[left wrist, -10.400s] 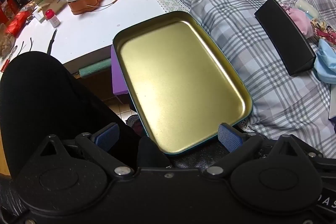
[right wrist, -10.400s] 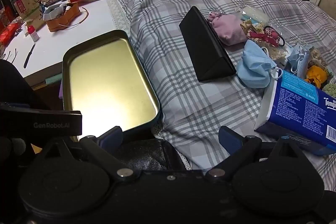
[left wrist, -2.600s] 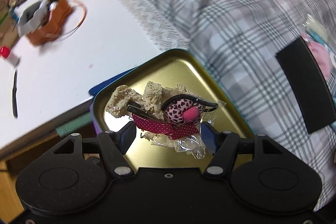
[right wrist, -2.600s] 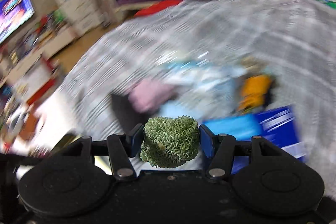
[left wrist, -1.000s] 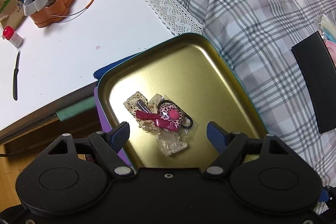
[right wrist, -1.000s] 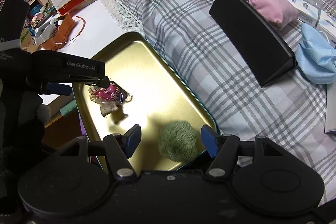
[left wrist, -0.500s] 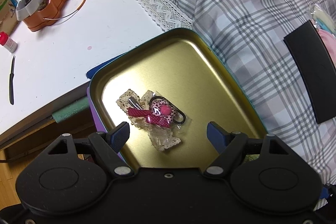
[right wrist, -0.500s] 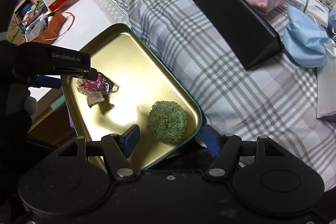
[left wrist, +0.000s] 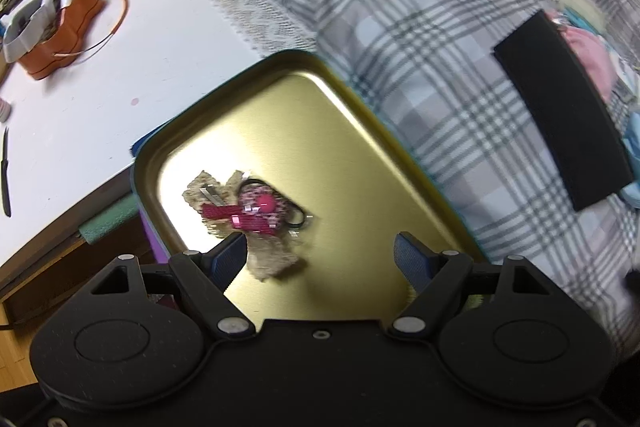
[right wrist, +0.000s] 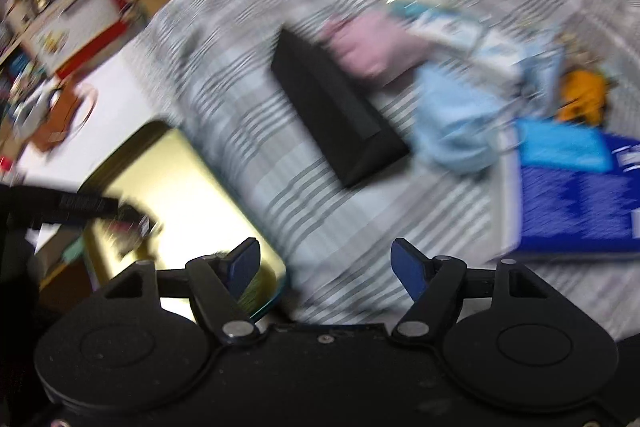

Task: Organize soft objects
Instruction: 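Move the left tool to the blue mask while the right tool reaches the orange plush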

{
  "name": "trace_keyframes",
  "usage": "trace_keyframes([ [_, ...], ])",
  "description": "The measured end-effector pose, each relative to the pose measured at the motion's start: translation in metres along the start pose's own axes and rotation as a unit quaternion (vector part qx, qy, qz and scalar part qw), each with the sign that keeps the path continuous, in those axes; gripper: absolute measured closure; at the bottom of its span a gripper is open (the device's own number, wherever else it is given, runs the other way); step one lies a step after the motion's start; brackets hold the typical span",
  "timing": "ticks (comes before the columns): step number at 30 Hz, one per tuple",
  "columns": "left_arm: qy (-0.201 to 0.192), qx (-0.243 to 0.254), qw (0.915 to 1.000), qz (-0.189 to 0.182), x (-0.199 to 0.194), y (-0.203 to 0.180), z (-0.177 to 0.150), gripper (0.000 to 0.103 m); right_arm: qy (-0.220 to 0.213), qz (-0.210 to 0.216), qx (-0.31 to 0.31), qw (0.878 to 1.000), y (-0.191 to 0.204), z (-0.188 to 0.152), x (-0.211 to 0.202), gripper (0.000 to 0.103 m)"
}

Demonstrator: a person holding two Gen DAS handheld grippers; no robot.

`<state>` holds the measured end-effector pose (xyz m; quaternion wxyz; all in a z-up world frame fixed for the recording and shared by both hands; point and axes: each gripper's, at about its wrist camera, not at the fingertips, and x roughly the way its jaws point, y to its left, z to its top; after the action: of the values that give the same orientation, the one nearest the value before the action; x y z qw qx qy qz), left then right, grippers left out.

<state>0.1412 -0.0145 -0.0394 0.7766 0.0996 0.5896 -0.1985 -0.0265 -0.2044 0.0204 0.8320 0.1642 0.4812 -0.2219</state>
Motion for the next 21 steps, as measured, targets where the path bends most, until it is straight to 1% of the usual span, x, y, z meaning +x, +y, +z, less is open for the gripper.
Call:
trace_keyframes([
  [5,-0.02,0.033,0.9991,-0.017,-0.015,-0.03,0.0,0.027,-0.043,-0.042,0.055,0.997,-0.055,0.019,-0.017,0.029],
  [8,-0.033,0.058,0.9977,-0.011,-0.02,-0.046,-0.001,0.027,-0.063,-0.071,0.09,0.991,-0.091,0.029,-0.022,0.029],
  [11,-0.048,0.083,0.9954,-0.006,-0.024,-0.06,-0.004,0.027,-0.08,-0.1,0.128,0.984,-0.129,0.037,-0.024,0.028],
  [13,-0.057,0.096,0.9936,-0.011,-0.029,-0.069,-0.005,0.027,-0.083,-0.12,0.156,0.977,-0.152,0.043,-0.02,0.027],
  [16,-0.064,0.109,0.9917,-0.026,-0.038,-0.083,-0.005,0.027,-0.078,-0.137,0.206,0.966,-0.189,0.052,-0.011,0.027],
  [19,-0.07,0.124,0.989,-0.04,-0.05,-0.105,-0.004,0.027,-0.068,-0.145,0.24,0.957,-0.216,0.06,0.002,0.027],
  [21,-0.079,0.138,0.9862,-0.047,-0.059,-0.121,-0.003,0.027,-0.062,-0.141,0.251,0.956,-0.226,0.064,0.012,0.027],
])
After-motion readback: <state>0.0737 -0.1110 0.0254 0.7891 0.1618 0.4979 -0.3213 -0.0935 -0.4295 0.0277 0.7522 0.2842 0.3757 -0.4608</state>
